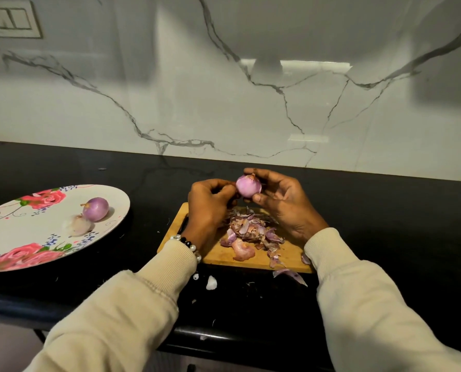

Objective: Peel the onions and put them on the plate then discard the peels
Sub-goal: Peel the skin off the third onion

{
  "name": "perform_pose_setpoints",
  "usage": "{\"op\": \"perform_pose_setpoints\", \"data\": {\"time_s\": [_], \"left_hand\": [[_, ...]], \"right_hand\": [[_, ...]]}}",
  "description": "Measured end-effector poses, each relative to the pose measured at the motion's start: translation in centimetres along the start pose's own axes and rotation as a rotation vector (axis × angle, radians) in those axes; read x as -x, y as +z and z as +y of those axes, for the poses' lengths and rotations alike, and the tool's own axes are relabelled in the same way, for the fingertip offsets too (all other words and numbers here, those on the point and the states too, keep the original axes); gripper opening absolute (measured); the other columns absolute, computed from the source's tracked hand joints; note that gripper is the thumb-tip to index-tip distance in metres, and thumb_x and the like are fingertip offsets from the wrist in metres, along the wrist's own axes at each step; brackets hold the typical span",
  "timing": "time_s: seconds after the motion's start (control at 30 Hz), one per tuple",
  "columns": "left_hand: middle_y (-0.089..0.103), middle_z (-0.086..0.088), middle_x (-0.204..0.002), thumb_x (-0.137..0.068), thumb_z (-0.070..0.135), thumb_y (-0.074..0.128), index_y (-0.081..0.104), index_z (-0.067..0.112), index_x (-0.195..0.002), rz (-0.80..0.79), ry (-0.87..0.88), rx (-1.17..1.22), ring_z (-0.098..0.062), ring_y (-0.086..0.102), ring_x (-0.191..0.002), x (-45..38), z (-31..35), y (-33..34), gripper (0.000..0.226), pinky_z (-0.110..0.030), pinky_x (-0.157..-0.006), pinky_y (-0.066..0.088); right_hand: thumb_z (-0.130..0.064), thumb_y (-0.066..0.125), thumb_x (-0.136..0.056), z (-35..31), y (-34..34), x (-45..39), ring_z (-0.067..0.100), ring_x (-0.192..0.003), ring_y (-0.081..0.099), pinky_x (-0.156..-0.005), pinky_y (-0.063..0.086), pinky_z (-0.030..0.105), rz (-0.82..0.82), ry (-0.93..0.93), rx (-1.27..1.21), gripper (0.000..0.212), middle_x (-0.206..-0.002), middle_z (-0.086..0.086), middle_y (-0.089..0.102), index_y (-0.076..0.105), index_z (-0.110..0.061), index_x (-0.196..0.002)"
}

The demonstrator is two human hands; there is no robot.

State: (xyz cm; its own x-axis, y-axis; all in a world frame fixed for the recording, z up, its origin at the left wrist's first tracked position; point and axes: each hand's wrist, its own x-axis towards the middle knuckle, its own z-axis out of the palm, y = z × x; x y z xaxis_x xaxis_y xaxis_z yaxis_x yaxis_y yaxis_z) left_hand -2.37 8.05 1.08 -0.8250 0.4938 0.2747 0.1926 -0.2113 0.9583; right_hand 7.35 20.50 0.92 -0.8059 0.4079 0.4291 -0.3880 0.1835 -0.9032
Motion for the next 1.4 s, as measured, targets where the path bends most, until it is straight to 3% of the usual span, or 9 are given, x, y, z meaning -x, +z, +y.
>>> {"op": "perform_pose_setpoints", "data": {"time_s": [0.17,0.33,0.5,0.57,0.67,0.77,0.93,1.17,1.4], "left_hand": [[0.058,-0.008,-0.062,-0.094,0.003,0.055,0.068,-0.004,-0.081,-0.048,-0.139,0.134,-0.013,0.044,-0.052,-0.2,-0.4,0.5,0.02,-0.027,-0.046,0.034],[0.061,-0.005,-0.057,-0.09,0.016,0.059,0.068,0.012,-0.063,0.005,-0.079,-0.113,-0.019,0.052,-0.053,-1.2,-1.5,0.3,0.028,-0.034,-0.055,0.04],[0.062,-0.007,-0.058,-0.091,0.019,0.058,0.065,0.017,-0.056,0.079,-0.178,-0.121,-0.027,0.057,-0.058,-1.7,-1.5,-0.2,0.036,-0.043,-0.057,0.046],[0.07,-0.007,-0.069,-0.093,0.019,0.058,0.071,0.014,-0.068,0.073,-0.108,-0.199,-0.024,0.067,-0.068,-1.4,-1.1,-0.1,0.029,-0.043,-0.066,0.056],[0.071,-0.003,-0.07,-0.095,0.021,0.058,0.073,0.009,-0.073,0.058,0.059,-0.282,-0.018,0.069,-0.07,-0.9,-0.9,0.0,0.029,-0.039,-0.069,0.057],[0.071,0.001,-0.069,-0.094,0.03,0.062,0.074,0.012,-0.075,0.028,0.156,-0.312,-0.014,0.068,-0.068,-1.0,-1.1,-0.1,0.029,-0.038,-0.069,0.057],[0.074,0.004,-0.08,-0.089,0.022,0.07,0.077,0.016,-0.089,0.006,0.208,-0.205,-0.011,0.069,-0.076,-0.9,-0.8,-0.2,0.009,-0.038,-0.073,0.059],[0.075,-0.001,-0.08,-0.09,0.013,0.068,0.076,0.011,-0.102,-0.117,0.237,-0.086,-0.011,0.064,-0.056,-0.4,0.2,-0.3,0.014,-0.023,-0.054,0.051],[0.074,-0.003,-0.08,-0.092,0.01,0.065,0.076,0.007,-0.101,-0.17,0.431,-0.399,-0.006,0.068,-0.059,-0.8,-0.1,-0.7,0.015,-0.019,-0.06,0.056]], "right_hand": [[0.02,0.056,-0.085,-0.3,0.2,0.0,0.026,-0.119,0.063,-0.093,0.057,0.035,0.025,-0.016,-0.167,0.047,-0.124,0.006,0.066,0.061,-0.008,-0.123],[0.018,0.057,-0.084,-0.2,0.3,0.0,0.025,-0.117,0.064,-0.086,0.058,0.032,0.021,-0.014,-0.205,0.046,-0.122,0.003,0.067,0.059,-0.006,-0.123],[0.003,0.066,-0.071,-1.0,-0.5,-0.4,0.024,-0.114,0.065,-0.086,0.059,0.031,0.12,-0.057,-0.376,0.052,-0.121,0.005,0.067,0.059,-0.005,-0.121],[-0.005,0.073,-0.064,-1.3,-0.9,-0.5,0.027,-0.116,0.064,-0.083,0.059,0.029,0.15,-0.056,-0.409,0.059,-0.125,0.01,0.064,0.06,-0.007,-0.121],[-0.008,0.074,-0.061,-1.2,-1.0,-0.5,0.03,-0.111,0.066,-0.081,0.059,0.031,0.142,-0.011,-0.437,0.066,-0.129,0.016,0.062,0.058,-0.004,-0.125],[-0.009,0.073,-0.064,-1.0,-0.7,-0.4,0.033,-0.112,0.066,-0.081,0.06,0.034,0.102,0.016,-0.401,0.074,-0.134,0.019,0.059,0.051,0.001,-0.134],[0.011,0.057,-0.084,-0.9,-0.8,-0.2,0.022,-0.11,0.067,-0.078,0.061,0.033,0.067,0.007,-0.239,0.05,-0.125,0.004,0.066,0.054,-0.006,-0.13],[0.02,0.057,-0.084,-0.4,-1.0,-0.1,0.027,-0.12,0.061,-0.087,0.057,0.036,0.003,-0.018,-0.037,0.049,-0.128,0.012,0.064,0.062,-0.012,-0.121],[0.024,0.054,-0.083,-0.4,-1.4,0.0,0.022,-0.12,0.062,-0.098,0.053,0.037,-0.021,0.002,0.128,0.051,-0.124,0.009,0.067,0.064,-0.008,-0.122]]}}
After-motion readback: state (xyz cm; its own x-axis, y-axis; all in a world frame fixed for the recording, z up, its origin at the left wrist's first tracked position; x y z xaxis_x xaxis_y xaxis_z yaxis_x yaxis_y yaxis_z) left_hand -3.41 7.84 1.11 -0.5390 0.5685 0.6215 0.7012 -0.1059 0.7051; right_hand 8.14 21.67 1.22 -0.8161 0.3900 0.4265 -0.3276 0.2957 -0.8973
